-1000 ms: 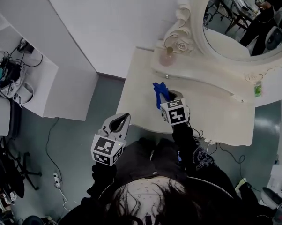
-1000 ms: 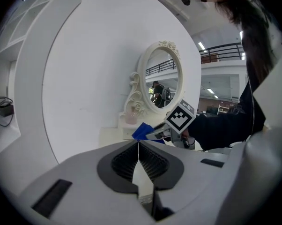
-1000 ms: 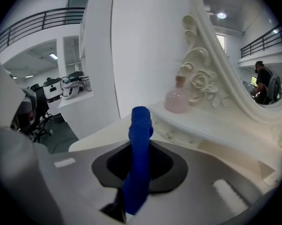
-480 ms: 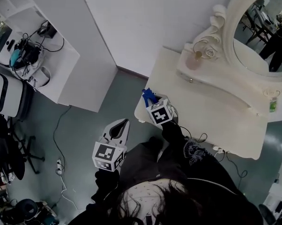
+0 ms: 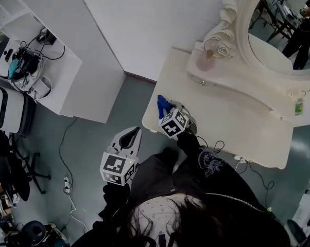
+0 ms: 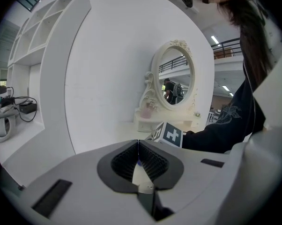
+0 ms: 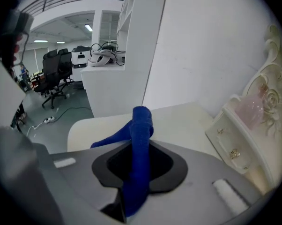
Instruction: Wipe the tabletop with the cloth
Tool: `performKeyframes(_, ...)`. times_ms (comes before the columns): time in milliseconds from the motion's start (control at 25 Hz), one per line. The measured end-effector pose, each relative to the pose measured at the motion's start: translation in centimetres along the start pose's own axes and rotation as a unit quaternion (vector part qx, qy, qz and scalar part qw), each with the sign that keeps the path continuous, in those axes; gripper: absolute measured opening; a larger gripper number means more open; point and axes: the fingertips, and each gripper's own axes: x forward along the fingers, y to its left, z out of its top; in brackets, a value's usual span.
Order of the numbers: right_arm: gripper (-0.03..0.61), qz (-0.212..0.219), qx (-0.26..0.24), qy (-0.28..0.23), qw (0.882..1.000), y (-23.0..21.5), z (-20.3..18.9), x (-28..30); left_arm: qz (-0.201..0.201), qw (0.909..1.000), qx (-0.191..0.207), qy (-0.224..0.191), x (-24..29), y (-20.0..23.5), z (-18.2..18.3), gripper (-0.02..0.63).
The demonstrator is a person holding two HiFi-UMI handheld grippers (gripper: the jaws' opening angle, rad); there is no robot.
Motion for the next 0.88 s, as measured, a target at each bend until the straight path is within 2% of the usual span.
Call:
performKeyframes(200, 0.072, -0.026, -0.023, 0.003, 0.999, -1.8, -2.3, -1.4, -0.014, 0.9998, 0.011, -0.002, 1.4, -2.7, 0.7, 0.002)
performKeyframes(520, 0.072, -0.062, 0.002, 0.016, 0.998, -6.7, -8.1, -5.1, -0.04, 0.9987, 0.03, 0.001, 4.2, -8.4, 1.2, 0.002)
performKeyframes(880, 0.072, -0.11, 0.047, 0.037, 0.992, -13.2, -17.4, -11.3, -0.09, 0.9942, 0.057, 0.008, 8.0, -17.4, 1.9, 0.002)
